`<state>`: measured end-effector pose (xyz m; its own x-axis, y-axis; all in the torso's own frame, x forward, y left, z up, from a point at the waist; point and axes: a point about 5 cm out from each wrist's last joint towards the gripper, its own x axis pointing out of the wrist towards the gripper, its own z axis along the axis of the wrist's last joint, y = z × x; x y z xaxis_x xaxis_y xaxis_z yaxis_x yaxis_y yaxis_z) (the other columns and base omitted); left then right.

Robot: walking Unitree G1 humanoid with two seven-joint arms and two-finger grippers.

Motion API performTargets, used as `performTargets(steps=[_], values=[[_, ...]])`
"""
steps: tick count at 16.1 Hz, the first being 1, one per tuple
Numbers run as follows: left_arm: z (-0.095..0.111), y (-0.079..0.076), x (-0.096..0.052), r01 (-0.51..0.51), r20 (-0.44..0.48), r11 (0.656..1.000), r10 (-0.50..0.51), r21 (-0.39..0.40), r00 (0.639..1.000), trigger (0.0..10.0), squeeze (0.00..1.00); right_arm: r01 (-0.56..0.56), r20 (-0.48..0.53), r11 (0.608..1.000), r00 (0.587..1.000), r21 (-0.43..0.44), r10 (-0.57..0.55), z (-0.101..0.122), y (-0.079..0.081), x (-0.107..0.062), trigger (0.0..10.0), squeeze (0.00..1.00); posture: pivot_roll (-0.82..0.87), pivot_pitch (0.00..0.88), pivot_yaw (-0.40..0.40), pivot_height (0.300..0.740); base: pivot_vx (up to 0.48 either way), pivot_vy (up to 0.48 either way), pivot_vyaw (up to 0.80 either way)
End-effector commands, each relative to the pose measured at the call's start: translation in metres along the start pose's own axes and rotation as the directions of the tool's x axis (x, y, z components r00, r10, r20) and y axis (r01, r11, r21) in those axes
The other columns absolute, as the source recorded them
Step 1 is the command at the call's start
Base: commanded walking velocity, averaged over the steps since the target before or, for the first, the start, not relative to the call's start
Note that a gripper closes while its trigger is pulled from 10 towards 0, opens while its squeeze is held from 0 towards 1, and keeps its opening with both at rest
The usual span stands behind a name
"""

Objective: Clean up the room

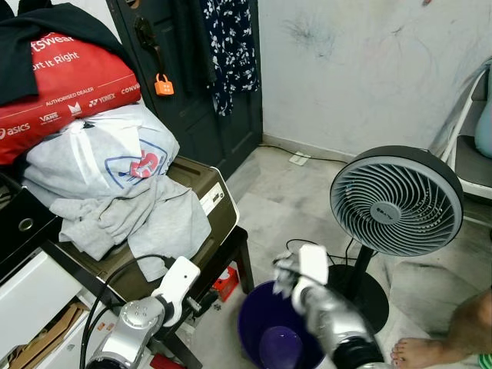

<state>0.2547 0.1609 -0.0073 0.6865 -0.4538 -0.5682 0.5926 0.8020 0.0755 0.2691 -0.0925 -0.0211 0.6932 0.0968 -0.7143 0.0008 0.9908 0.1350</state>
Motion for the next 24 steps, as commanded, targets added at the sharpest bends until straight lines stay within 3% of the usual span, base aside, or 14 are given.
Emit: performTargets(steps=[1, 3, 6, 7, 10, 12, 15, 19, 21, 23, 24], values=[[0.003, 0.011, -0.006, -0.030, 0.016, 0.999, 0.030, 0.016, 0.999, 10.0, 0.00, -0.030, -0.029, 1.000, 0.999, 0.005, 0.030, 0.001, 0.013, 0.001, 10.0, 0.00, -0.09, 0.000, 0.114, 0.740, 0.000, 0.000, 0.00], [0.002, 0.021, -0.014, -0.068, 0.048, 0.998, 0.068, -0.001, 0.997, 10.0, 0.00, -0.054, -0.098, 0.998, 0.994, 0.006, 0.055, -0.011, 0.026, 0.002, 10.0, 0.00, -0.08, 0.000, 0.111, 0.740, 0.000, 0.000, 0.00], [0.013, 0.028, -0.028, -0.097, 0.165, 0.983, 0.122, -0.156, 0.979, 10.0, 0.00, -0.056, -0.105, 0.998, 0.993, -0.012, 0.055, -0.012, 0.028, 0.004, 10.0, 0.00, -0.08, 0.000, 0.096, 0.740, 0.000, 0.000, 0.00], [0.021, 0.024, -0.033, -0.049, 0.209, 0.980, 0.090, -0.193, 0.974, 10.0, 0.00, -0.053, -0.117, 0.998, 0.992, -0.021, 0.050, -0.015, 0.024, 0.004, 10.0, 0.00, -0.08, 0.000, 0.081, 0.740, 0.000, 0.000, 0.00], [0.032, -0.007, -0.051, 0.240, 0.257, 0.966, -0.209, -0.095, 0.943, 10.0, 0.00, -0.026, -0.119, 0.998, 0.993, -0.064, 0.018, -0.013, 0.016, 0.006, 10.0, 0.00, -0.06, 0.000, 0.061, 0.740, 0.000, 0.000, 0.00], [0.031, -0.016, -0.056, 0.309, 0.216, 0.951, -0.300, -0.009, 0.929, 10.0, 0.00, -0.003, -0.125, 0.997, 0.992, -0.076, -0.007, -0.014, 0.011, 0.006, 10.0, 0.00, -0.04, 0.000, 0.055, 0.740, 0.000, 0.000, 0.00], [0.021, -0.022, -0.061, 0.358, 0.132, 0.931, -0.364, 0.070, 0.922, 10.0, 0.00, 0.024, -0.134, 0.996, 0.990, -0.090, -0.036, -0.016, 0.009, 0.007, 10.0, 0.00, -0.02, 0.000, 0.056, 0.740, 0.000, 0.000, 0.00], [0.012, -0.020, -0.075, 0.397, 0.070, 0.914, -0.403, 0.087, 0.912, 10.0, 0.00, 0.104, -0.185, 0.991, 0.975, -0.088, -0.119, -0.026, 0.004, 0.005, 10.0, 0.00, -0.02, 0.016, 0.070, 0.740, 0.000, 0.000, 0.00], [0.016, -0.020, -0.075, 0.391, 0.075, 0.915, -0.399, 0.098, 0.914, 10.0, 0.00, 0.242, -0.253, 0.963, 0.931, -0.118, -0.265, -0.049, -0.019, 0.000, 10.0, 0.00, -0.02, 0.032, 0.080, 0.740, 0.000, 0.000, 0.00], [0.019, -0.018, -0.078, 0.376, 0.083, 0.922, -0.384, 0.093, 0.920, 10.0, 0.00, 0.306, -0.287, 0.943, 0.899, -0.130, -0.331, -0.064, -0.033, -0.004, 10.0, 0.00, -0.02, 0.047, 0.089, 0.740, 0.000, 0.000, 0.00], [0.018, -0.018, -0.081, 0.375, 0.084, 0.922, -0.383, 0.091, 0.920, 10.0, 0.00, 0.291, -0.274, 0.948, 0.908, -0.131, -0.316, -0.062, -0.030, -0.004, 10.0, 0.00, -0.02, 0.056, 0.099, 0.740, 0.000, 0.000, 0.00]])
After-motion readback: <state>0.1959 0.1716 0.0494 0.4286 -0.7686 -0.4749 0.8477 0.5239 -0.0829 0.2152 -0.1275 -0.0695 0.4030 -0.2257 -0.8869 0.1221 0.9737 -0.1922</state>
